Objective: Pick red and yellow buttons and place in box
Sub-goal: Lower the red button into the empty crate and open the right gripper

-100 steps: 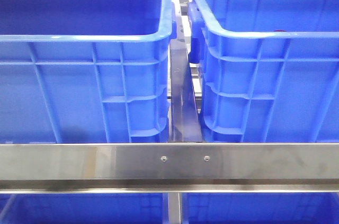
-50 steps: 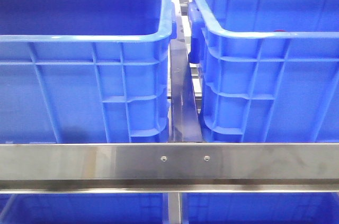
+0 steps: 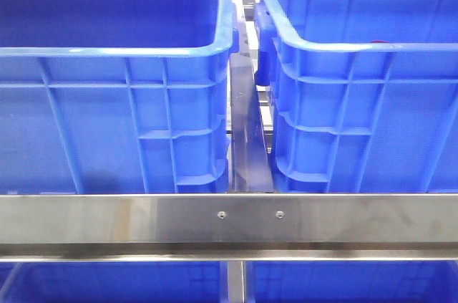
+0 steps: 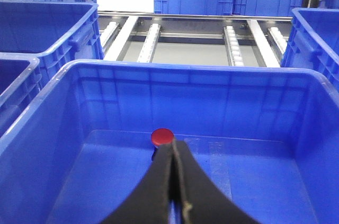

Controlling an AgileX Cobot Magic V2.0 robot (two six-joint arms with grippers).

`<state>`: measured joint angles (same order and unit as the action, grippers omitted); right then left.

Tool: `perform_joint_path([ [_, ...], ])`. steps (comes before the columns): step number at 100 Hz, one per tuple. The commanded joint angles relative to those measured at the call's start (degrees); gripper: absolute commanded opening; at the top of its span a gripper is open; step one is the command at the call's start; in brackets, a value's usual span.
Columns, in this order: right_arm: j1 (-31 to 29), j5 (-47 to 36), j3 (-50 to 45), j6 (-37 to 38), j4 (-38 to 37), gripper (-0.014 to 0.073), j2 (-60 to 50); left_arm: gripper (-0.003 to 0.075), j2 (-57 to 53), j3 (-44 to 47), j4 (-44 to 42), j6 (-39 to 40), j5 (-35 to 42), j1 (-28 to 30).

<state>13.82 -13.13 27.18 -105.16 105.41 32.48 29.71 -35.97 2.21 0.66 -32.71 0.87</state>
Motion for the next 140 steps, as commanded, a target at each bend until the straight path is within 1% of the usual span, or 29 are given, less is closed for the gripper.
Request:
perform_joint_path([
  [1, 0.0, 1.9, 1.6, -0.8, 4.4, -0.0068, -0.2, -0.0011, 0.1, -1.5, 0.4, 0.0, 4.6, 0.0],
  [8, 0.0, 1.9, 1.6, -0.8, 4.4, -0.0068, -0.2, 0.0036, 0.1, -1.5, 0.4, 0.0, 4.6, 0.0],
  [15, 0.0, 2.0, 1.6, -0.8, 4.4, -0.0068, -0.2, 0.0132, 0.1, -1.5, 0.4, 0.0, 4.6, 0.0],
  [20, 0.0, 2.0, 1.6, -0.8, 4.4, -0.0068, -0.2, 0.024, 0.1, -1.5, 0.4, 0.0, 4.6, 0.0],
  [22, 0.0, 2.0, 1.6, -0.8, 4.4, -0.0068, -0.2, 0.0271, 0.1, -1.5, 0.4, 0.0, 4.6, 0.0],
  [27, 0.0, 2.0, 1.6, -0.8, 4.4, -0.0068, -0.2, 0.04, 0.1, -1.5, 0.4, 0.0, 4.6, 0.0],
  [29, 0.0, 2.0, 1.6, -0.8, 4.4, -0.0068, -0.2, 0.0431, 0.1, -1.5, 0.4, 0.0, 4.6, 0.0],
  [32, 0.0, 2.0, 1.6, -0.8, 4.4, -0.0068, -0.2, 0.0501, 0.1, -1.5, 0.4, 0.0, 4.6, 0.0],
  [37, 0.0, 2.0, 1.6, -0.8, 4.4, -0.0068, -0.2, 0.0569, 0.1, -1.5, 0.4, 0.0, 4.6, 0.0],
  [41, 0.0, 2.0, 1.6, -0.8, 4.4, -0.0068, -0.2, 0.0595, 0.1, -1.5, 0.4, 0.0, 4.6, 0.0],
  [56, 0.0, 2.0, 1.6, -0.8, 4.4, -0.0068, -0.2, 0.0588, 0.2, -1.5, 0.4, 0.0, 5.5, 0.0],
  [69, 0.0, 2.0, 1.6, -0.8, 4.4, -0.0068, -0.2, 0.0588, 3.7, -4.8, 0.6, 0.0, 3.9, 0.0],
  [78, 0.0, 2.0, 1.6, -0.8, 4.4, -0.0068, -0.2, 0.0588, 8.5, -8.4, 0.8, 0.0, 1.6, 0.0],
  [88, 0.0, 2.0, 1.6, -0.8, 4.4, -0.0068, -0.2, 0.0588, 15.3, -12.4, 3.0, 0.0, -0.5, 0.0],
  [101, 0.0, 2.0, 1.6, -0.8, 4.4, -0.0068, -0.2, 0.0588, 23.5, -16.9, 3.6, -0.2, -0.6, 0.0],
  [112, 0.0, 2.0, 1.6, -0.8, 4.4, -0.0068, -0.2, 0.0588, 31.1, -20.8, 3.6, -1.7, -0.8, -0.1],
  [140, 0.0, 2.1, 1.6, -0.8, 4.4, -0.0068, -0.2, 0.0588, 47.6, -29.0, 3.3, -2.8, 0.7, -3.9],
])
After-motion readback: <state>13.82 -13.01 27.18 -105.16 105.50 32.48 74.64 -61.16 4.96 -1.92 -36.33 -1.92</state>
